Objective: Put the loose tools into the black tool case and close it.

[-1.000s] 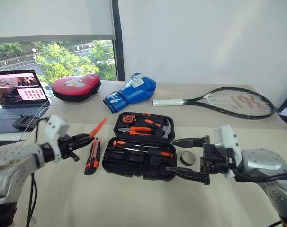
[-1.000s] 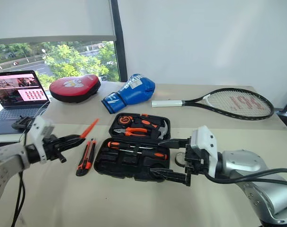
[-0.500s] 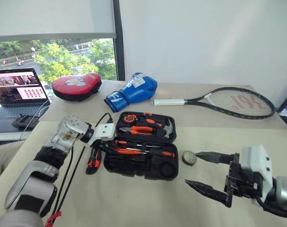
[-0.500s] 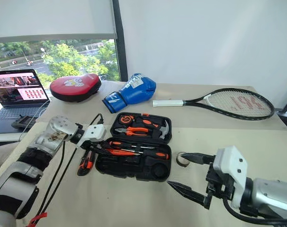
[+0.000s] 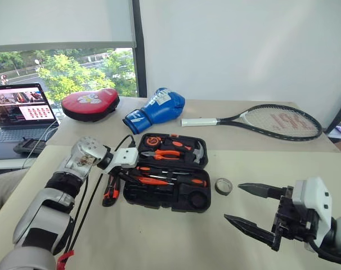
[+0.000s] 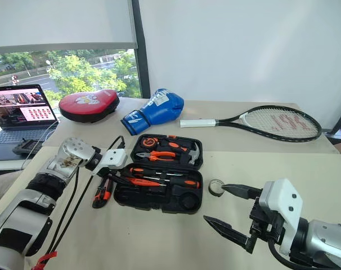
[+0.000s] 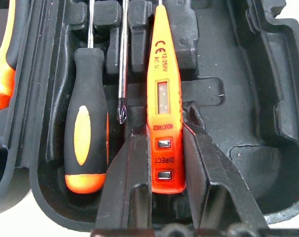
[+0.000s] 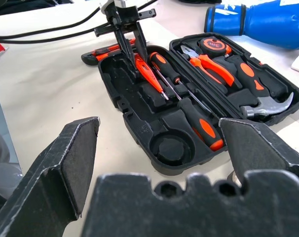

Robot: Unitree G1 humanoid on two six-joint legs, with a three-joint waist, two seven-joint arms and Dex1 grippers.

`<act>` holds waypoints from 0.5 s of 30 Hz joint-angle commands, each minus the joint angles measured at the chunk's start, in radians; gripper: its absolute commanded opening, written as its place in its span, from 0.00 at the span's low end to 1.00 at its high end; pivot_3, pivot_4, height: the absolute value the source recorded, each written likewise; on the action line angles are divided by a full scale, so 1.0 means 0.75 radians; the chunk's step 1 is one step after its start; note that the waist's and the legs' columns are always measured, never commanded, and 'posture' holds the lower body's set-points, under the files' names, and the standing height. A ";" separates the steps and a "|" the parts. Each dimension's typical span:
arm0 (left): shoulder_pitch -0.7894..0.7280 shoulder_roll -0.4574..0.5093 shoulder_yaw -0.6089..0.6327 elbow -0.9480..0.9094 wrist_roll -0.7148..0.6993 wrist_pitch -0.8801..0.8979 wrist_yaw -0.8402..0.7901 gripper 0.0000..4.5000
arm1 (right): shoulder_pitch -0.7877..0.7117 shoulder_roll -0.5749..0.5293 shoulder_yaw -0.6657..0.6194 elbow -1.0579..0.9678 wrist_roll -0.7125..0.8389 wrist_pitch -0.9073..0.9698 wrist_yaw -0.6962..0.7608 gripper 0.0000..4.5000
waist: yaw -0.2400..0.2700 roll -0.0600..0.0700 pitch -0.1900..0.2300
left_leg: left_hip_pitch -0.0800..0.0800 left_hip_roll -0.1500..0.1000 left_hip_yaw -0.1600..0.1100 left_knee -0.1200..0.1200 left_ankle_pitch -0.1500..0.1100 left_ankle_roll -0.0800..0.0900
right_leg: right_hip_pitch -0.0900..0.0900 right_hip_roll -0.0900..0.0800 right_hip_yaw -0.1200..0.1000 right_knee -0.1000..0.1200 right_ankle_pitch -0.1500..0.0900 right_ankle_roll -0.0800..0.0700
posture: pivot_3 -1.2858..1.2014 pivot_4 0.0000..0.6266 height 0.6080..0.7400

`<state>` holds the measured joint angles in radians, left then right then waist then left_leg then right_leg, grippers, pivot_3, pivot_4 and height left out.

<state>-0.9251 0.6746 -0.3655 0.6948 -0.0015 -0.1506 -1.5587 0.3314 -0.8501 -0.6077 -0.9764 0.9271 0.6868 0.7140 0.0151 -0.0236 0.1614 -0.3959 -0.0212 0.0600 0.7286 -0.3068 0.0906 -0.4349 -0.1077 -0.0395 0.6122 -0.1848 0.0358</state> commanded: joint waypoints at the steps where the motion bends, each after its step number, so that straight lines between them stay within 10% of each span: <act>1: 0.007 0.001 -0.001 -0.001 0.045 0.027 0.005 0.10 | 0.013 -0.010 -0.044 -0.037 0.016 -0.043 -0.004 1.00 | 0.000 0.000 0.000 | 0.000 0.000 0.000 0.000 0.000 0.000 | 0.000 0.000 0.000 0.000 0.000 0.000 | 0.52 0.24 1.00; 3: 0.008 -0.007 0.004 0.001 0.052 0.031 0.027 0.10 | 0.014 -0.011 -0.040 -0.038 0.015 -0.045 -0.007 1.00 | 0.000 0.000 0.000 | 0.000 0.000 0.000 0.000 0.000 0.000 | 0.000 0.000 0.000 0.000 0.000 0.000 | 0.52 0.24 1.00; 4: 0.009 -0.010 0.006 0.000 0.054 0.030 0.034 0.32 | 0.014 -0.012 -0.039 -0.038 0.015 -0.046 -0.008 1.00 | 0.000 0.000 0.000 | 0.000 0.000 0.000 0.000 0.000 0.000 | 0.000 0.000 0.000 0.000 0.000 0.000 | 0.52 0.24 1.00; 12: 0.054 -0.022 0.109 -0.156 -0.069 0.174 0.039 0.90 | -0.004 -0.027 -0.028 -0.013 0.009 -0.053 0.006 1.00 | -0.001 0.000 0.000 | 0.000 0.000 0.000 0.000 0.000 0.000 | 0.000 0.000 0.000 0.000 0.000 0.000 | 0.52 0.24 1.00; 15: 0.078 -0.014 0.212 -0.287 -0.221 0.398 0.012 0.90 | -0.006 -0.030 -0.024 -0.006 0.004 -0.057 0.010 1.00 | -0.001 0.000 0.000 | -0.003 0.000 0.000 0.001 0.000 0.000 | -0.002 0.000 0.000 0.000 0.000 0.000 | 0.52 0.24 1.00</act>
<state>-0.8533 0.6555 -0.2772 0.5589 -0.0854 0.0487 -1.5362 0.3334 -0.8638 -0.6074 -0.9717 0.9262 0.6766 0.7176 0.0140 -0.0238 0.1615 -0.3992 -0.0212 0.0598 0.7299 -0.3063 0.0899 -0.4374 -0.1075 -0.0396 0.6124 -0.1846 0.0363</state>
